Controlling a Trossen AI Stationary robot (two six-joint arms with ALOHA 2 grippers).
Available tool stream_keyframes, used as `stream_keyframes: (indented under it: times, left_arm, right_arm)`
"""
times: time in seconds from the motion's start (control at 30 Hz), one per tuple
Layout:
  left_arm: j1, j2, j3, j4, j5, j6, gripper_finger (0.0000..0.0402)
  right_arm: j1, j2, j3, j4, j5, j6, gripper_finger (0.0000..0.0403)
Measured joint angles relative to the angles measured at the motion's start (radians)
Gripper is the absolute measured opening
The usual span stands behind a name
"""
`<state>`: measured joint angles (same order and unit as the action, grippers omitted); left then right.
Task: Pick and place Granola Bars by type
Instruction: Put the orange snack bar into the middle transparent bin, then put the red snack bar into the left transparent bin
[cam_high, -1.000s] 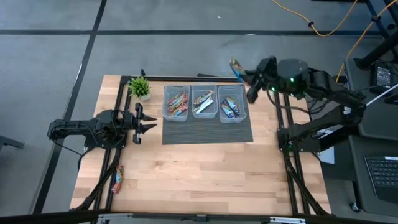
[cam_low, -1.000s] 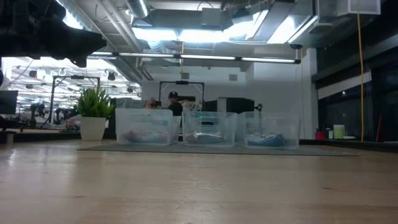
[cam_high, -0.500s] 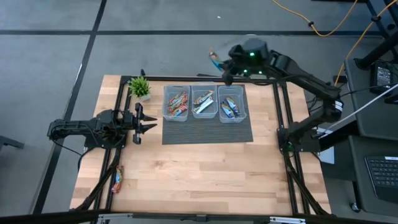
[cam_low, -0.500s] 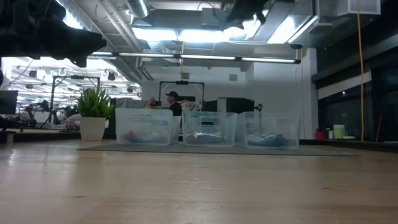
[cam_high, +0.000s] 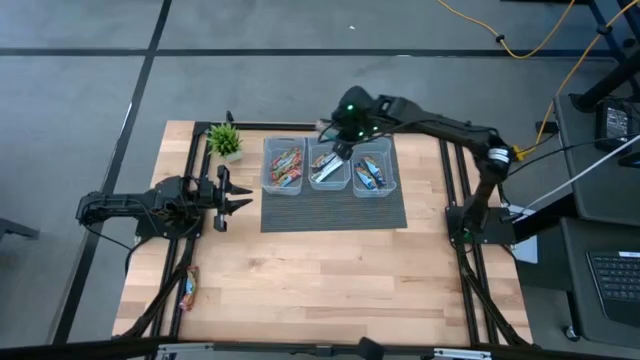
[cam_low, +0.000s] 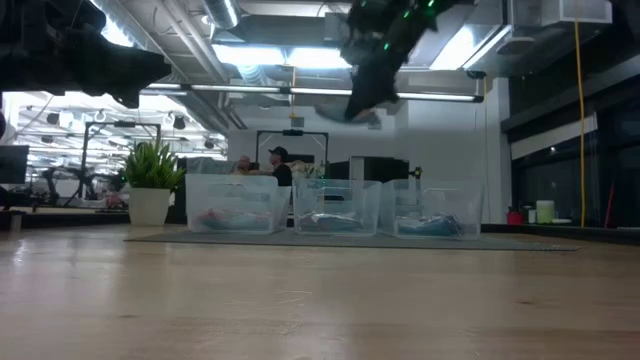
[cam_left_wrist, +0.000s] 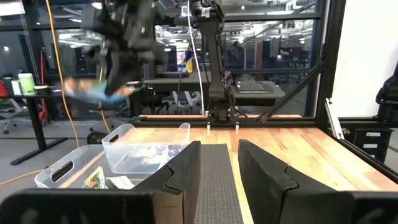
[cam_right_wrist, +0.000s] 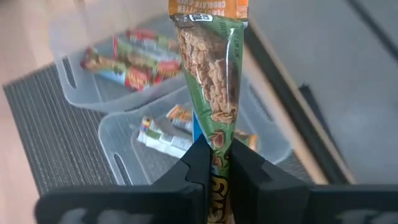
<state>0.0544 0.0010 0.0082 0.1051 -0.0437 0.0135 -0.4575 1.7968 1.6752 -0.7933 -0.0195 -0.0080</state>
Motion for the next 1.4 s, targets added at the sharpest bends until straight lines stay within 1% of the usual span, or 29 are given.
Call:
stream_keyframes:
  times: [0.27, 0.43, 0.57, 0.73, 0.9, 0.97, 1.07, 1.17, 1.3, 1.4]
  left_arm:
    - [0.000, 0.000, 0.000, 0.000, 0.000, 0.000, 0.0102]
    - [0.000, 0.000, 0.000, 0.000, 0.000, 0.000, 0.0102]
    - [0.000, 0.000, 0.000, 0.000, 0.000, 0.000, 0.0102]
    - [0.000, 0.000, 0.000, 0.000, 0.001, 0.000, 0.0102]
    - [0.000, 0.000, 0.000, 0.000, 0.000, 0.000, 0.0102]
    - [0.000, 0.000, 0.000, 0.000, 0.000, 0.000, 0.0102]
    - [0.000, 0.000, 0.000, 0.000, 0.000, 0.000, 0.0102]
    - [0.000, 0.000, 0.000, 0.000, 0.000, 0.000, 0.0102]
    - [0.000, 0.000, 0.000, 0.000, 0.000, 0.000, 0.0102]
    - [0.000, 0.000, 0.000, 0.000, 0.001, 0.000, 0.0102]
  right_arm:
    - [0.003, 0.131, 0.000, -0.020, -0.062, 0.003, 0.0040]
    - [0.005, 0.148, 0.000, -0.032, -0.062, 0.003, 0.0041]
    - [0.005, 0.148, 0.000, -0.035, -0.063, 0.001, 0.0053]
    - [0.010, 0.148, 0.000, -0.041, -0.061, -0.022, 0.0086]
    - [0.011, 0.148, 0.000, -0.027, -0.062, -0.020, 0.0144]
    - [0.014, 0.147, 0.000, -0.029, -0.075, 0.004, 0.0167]
    - [0.023, 0.119, 0.000, -0.036, -0.132, 0.007, 0.0192]
    - [0.040, 0.052, 0.000, -0.050, -0.140, 0.008, 0.0201]
    - [0.066, -0.080, 0.000, -0.095, -0.131, 0.032, 0.0195]
    - [0.096, -0.202, 0.000, -0.105, -0.068, 0.054, 0.0187]
